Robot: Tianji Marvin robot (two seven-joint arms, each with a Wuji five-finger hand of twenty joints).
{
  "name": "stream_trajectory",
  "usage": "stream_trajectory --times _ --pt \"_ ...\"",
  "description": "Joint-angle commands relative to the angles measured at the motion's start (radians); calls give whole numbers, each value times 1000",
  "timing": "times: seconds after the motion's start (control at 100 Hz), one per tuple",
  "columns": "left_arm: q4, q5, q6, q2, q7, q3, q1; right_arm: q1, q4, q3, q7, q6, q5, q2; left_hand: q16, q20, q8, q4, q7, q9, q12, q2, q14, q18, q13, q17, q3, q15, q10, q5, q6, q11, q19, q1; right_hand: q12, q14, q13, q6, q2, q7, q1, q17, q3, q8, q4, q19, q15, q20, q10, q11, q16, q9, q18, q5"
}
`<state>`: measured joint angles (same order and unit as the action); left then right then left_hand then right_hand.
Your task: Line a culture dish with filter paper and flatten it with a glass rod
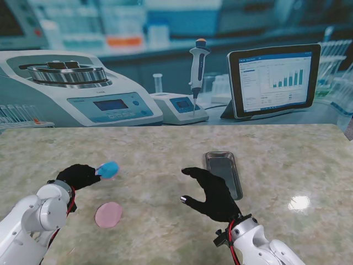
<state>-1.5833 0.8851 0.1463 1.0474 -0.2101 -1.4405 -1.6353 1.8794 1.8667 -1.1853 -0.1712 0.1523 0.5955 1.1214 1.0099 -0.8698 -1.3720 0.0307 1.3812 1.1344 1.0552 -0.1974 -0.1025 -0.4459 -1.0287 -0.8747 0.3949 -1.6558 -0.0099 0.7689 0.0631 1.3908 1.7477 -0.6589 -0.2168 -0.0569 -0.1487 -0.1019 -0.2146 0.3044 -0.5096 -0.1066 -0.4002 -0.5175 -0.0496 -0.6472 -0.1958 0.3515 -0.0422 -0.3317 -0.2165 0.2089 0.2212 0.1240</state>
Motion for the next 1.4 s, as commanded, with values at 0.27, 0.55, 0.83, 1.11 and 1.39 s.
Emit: stream_trajectory --times 0.27,0.55,0.83,1.11,1.39 --pt "-72 -32 -49 5 5 -44 -65 7 7 4 0 -3 -2 5 -12 36 -33 20 53 36 11 6 56 8 -51 -35 23 -65 -106 27 -55 64 143 20 4 36 24 3 45 3 6 -11 23 -1 27 3 31 15 26 0 11 -28 -29 -31" --pt "-84 -47 -55 4 -11 -44 -81 8 7 4 -1 -1 -2 5 -13 40 -34 20 53 36 11 7 56 8 -50 -35 20 -66 -106 26 -55 64 145 18 4 36 24 4 46 3 6 -10 24 0 27 0 30 16 26 0 11 -27 -28 -31" --pt "-54 -53 -30 2 -25 -23 -62 10 9 3 -3 -2 -3 5 -14 42 -34 20 53 35 11 8 56 9 -50 -35 17 -66 -108 26 -55 64 146 17 4 37 24 4 47 4 6 -11 25 0 27 -2 30 17 27 -1 11 -28 -29 -31" --pt "-31 -34 -6 2 -13 -21 -49 8 8 5 -3 -1 -4 5 -15 44 -34 19 52 35 10 10 57 11 -51 -36 14 -66 -108 25 -54 64 148 15 4 36 24 5 47 4 5 -11 27 0 27 -2 31 17 27 -1 11 -28 -29 -31" --pt "-33 -47 -16 6 6 -26 -52 7 9 6 -3 -3 -3 6 -15 45 -35 19 53 35 10 9 57 11 -50 -36 14 -66 -107 26 -55 64 148 14 4 36 24 6 48 4 5 -11 28 1 27 -3 31 17 27 -1 11 -28 -29 -31"
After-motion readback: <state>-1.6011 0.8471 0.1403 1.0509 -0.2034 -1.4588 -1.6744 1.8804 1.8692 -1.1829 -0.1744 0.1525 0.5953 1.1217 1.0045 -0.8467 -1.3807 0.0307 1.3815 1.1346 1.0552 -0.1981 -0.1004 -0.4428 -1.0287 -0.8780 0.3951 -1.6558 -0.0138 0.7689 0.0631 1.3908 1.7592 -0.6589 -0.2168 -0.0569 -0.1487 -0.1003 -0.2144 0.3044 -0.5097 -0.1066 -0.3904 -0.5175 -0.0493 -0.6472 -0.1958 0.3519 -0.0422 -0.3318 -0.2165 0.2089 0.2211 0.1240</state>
